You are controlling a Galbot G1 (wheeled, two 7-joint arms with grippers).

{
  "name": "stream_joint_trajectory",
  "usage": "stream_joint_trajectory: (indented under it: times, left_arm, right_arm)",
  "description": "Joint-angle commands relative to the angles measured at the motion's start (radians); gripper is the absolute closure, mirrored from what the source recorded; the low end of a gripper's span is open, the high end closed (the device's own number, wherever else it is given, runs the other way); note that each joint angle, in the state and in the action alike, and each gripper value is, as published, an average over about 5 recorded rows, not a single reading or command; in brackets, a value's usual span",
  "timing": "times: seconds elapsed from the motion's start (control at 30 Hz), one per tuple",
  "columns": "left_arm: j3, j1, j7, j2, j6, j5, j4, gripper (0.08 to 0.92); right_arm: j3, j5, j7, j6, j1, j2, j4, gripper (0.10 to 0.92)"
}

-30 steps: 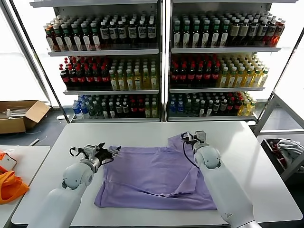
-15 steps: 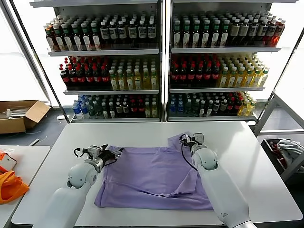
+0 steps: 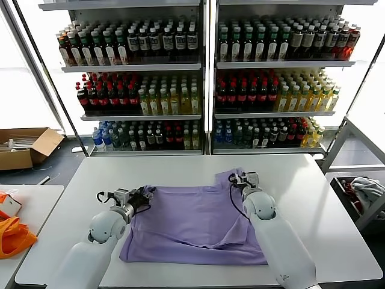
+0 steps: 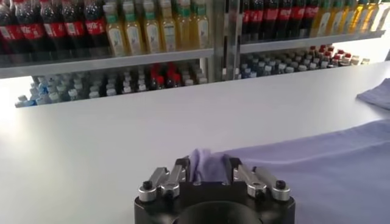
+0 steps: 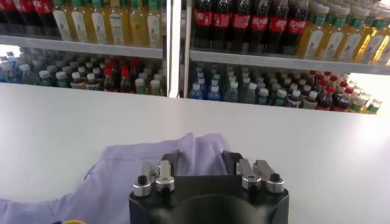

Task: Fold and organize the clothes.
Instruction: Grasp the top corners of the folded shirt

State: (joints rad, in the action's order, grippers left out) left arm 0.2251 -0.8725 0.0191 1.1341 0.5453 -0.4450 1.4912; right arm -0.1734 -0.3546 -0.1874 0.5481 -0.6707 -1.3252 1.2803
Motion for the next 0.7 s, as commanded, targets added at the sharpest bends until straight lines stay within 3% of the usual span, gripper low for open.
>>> stream_joint_trajectory:
  times: [0.03,0.37,0.7]
  left_arm:
    - [-0.002,-0.017,0.003,0.004,0.001,0.002,-0.001,0.623]
    - [0.007,-0.039,0.018,-0.002,-0.057,0.014,0.034,0.895]
    - [0.03,-0.077,0.025,-0.015,-0.185,0.017,0.118,0.916]
  right_arm:
    - [0.001,-0.004,0.0,0.004,-0.015,0.002,0.012,0.621]
    - [-0.016,-0.015,-0.003,-0.003,-0.034,0.012,0.056,0.894]
    - [-0.065,0.013,0.005,-0.051,-0.061,0.003,0.183,0.917]
